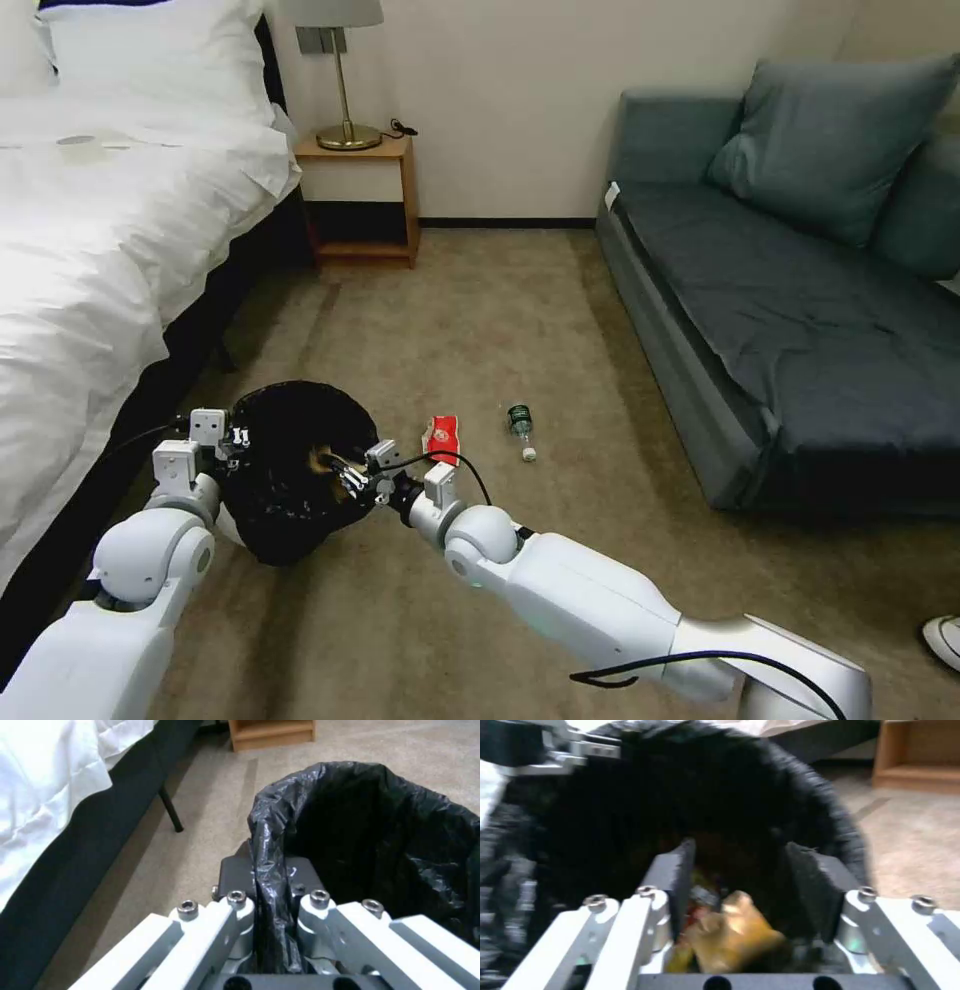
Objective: Pick up the trash bin, then pick up the garbage on the floor and place it into the trash bin.
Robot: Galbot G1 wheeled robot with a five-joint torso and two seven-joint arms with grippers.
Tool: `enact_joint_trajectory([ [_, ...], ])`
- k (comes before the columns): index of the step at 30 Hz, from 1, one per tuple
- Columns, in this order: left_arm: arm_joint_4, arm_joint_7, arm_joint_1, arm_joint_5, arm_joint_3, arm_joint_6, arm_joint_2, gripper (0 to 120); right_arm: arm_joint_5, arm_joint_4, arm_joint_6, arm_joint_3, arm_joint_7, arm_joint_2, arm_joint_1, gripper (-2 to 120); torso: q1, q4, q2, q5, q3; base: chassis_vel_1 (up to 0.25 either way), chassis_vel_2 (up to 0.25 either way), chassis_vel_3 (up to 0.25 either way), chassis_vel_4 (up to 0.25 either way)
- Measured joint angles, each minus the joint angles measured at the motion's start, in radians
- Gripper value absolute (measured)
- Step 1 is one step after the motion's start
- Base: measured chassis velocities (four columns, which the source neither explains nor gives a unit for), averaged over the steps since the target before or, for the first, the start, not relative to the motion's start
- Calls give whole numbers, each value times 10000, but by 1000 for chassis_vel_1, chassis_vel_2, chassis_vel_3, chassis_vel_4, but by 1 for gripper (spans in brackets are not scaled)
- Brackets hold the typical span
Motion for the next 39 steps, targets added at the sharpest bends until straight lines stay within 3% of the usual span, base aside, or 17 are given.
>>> enact_joint_trajectory([
  [1,0,0,0,0,0,0,0,5,0,0,0,0,0,0,0,50,0,0,0,0,0,0,0,0,0],
  [4,0,6,18,-17,-42,-9,36,5,-375,103,171,124,639,-59,-7,67,0,1,-1,0,0,0,0,0,0],
  [7,-1,9,18,-24,-50,-11,42,5,-424,194,177,198,789,-91,-19,70,0,1,0,1,0,0,0,0,0],
  [9,-14,15,18,-59,-76,-21,70,5,-601,439,169,435,1075,-235,-39,85,0,1,0,2,0,0,0,0,0],
  [10,-14,15,18,-59,-76,-21,70,5,-601,439,169,435,1075,-235,-39,85,0,1,0,2,0,0,0,0,0],
  [14,-29,16,25,-105,-115,-23,122,5,-636,805,-13,901,1366,-694,-70,99,0,0,0,3,0,0,0,0,0],
  [27,-183,-69,14,-319,-130,14,414,5,-578,344,-35,1876,1269,-1982,-683,100,0,-2,0,2,0,0,0,0,0],
  [39,-154,-64,45,-243,-24,-10,316,5,-123,-558,-28,2463,1103,-2120,-1161,100,0,1,0,2,0,0,0,0,0],
])
